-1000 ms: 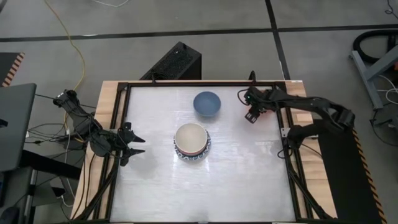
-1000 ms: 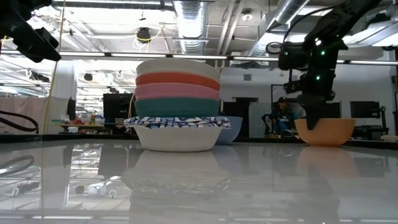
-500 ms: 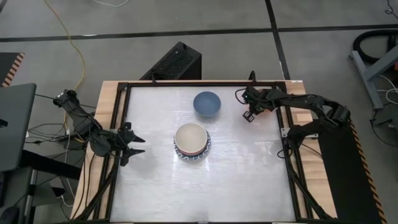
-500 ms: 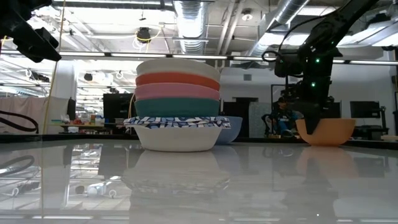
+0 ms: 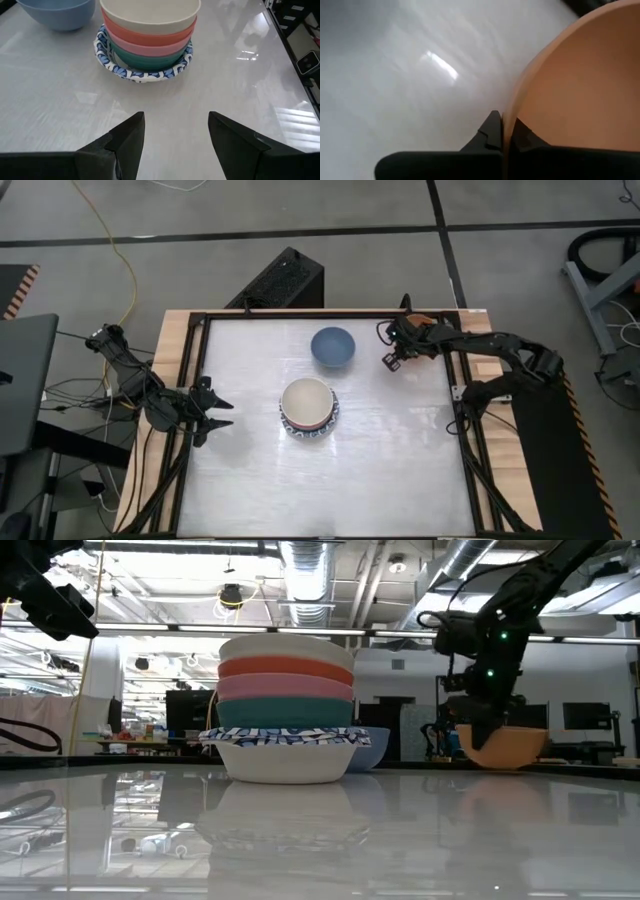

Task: Nest bowls inside each other
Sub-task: Stack the peach bowl on top of the white bowl

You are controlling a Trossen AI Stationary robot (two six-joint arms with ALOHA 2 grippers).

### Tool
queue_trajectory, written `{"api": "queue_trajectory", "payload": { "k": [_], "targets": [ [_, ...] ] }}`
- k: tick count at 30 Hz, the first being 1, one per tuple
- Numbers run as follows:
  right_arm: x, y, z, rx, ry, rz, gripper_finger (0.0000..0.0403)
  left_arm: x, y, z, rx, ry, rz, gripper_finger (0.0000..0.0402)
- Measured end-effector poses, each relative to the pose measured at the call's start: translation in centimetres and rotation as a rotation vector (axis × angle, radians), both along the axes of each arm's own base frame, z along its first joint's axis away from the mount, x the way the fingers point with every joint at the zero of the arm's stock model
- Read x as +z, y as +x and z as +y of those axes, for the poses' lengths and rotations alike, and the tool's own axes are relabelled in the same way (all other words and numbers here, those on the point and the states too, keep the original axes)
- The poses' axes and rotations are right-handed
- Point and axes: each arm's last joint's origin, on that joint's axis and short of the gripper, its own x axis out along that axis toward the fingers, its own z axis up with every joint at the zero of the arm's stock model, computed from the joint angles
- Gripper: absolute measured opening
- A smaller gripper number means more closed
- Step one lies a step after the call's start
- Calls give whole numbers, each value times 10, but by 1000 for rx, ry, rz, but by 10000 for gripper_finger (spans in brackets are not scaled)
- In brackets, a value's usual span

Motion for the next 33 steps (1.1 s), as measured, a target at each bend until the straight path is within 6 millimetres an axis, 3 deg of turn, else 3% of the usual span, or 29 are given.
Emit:
{"api": "queue_trajectory", "payload": {
  "k": [7,19,28,33],
  "targets": [
    [12,20,1,38,-100,-156,6,0,0,0,0,0,0,208],
    [57,60,13,195,-250,-361,6,0,0,0,0,4,4,208],
    [89,88,40,419,-393,-459,6,0,0,0,0,4,4,208],
    [96,98,63,637,-515,-415,7,0,0,0,0,4,4,208]
  ]
}}
